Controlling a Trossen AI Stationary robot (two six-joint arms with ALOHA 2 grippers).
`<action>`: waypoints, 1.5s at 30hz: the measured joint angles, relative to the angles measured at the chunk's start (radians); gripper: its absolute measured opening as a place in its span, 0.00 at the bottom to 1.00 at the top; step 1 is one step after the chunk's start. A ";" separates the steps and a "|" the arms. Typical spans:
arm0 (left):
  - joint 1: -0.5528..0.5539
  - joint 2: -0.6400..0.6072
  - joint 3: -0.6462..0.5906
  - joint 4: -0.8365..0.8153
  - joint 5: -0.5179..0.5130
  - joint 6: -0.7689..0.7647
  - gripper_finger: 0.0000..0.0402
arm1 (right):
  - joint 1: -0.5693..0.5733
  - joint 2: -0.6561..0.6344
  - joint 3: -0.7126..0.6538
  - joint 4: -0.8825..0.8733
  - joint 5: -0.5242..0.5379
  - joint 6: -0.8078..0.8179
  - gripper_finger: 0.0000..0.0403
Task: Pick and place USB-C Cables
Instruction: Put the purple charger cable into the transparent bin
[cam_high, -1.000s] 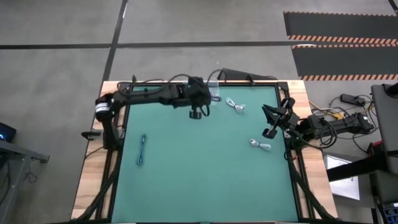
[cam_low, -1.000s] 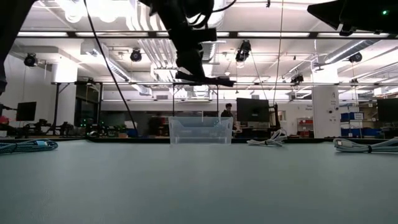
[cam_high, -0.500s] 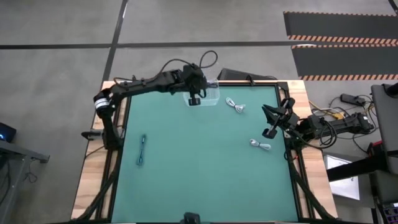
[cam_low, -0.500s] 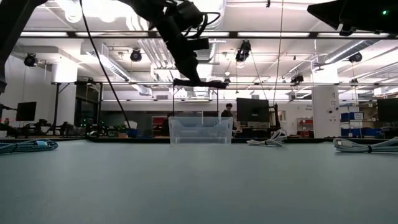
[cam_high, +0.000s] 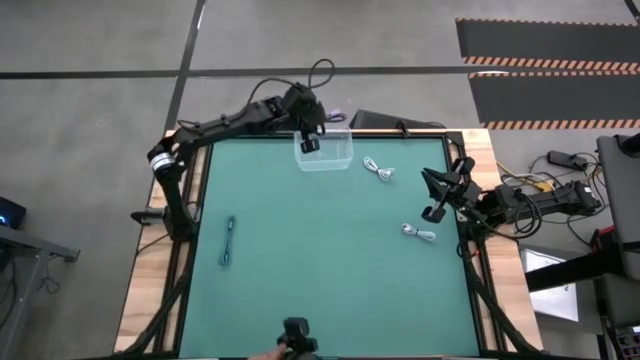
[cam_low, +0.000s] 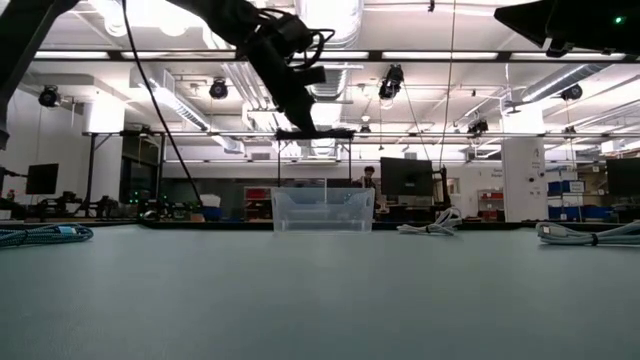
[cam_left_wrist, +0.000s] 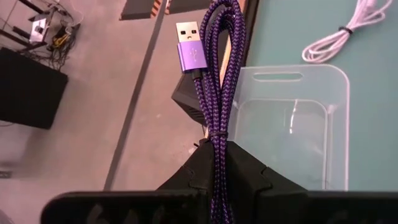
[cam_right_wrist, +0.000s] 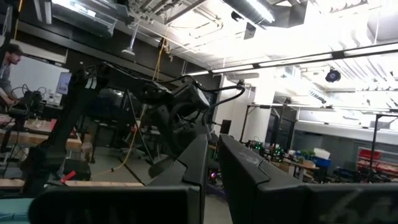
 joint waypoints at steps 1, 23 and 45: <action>0.003 0.000 0.001 0.001 0.000 0.000 0.03 | 0.000 0.000 0.000 0.000 0.000 0.000 0.08; 0.064 0.051 0.010 -0.002 0.134 -0.087 0.03 | 0.000 0.000 0.000 0.019 0.000 -0.022 0.08; 0.081 0.051 0.012 0.077 0.277 -0.237 0.03 | 0.000 0.000 0.000 0.047 0.000 -0.055 0.08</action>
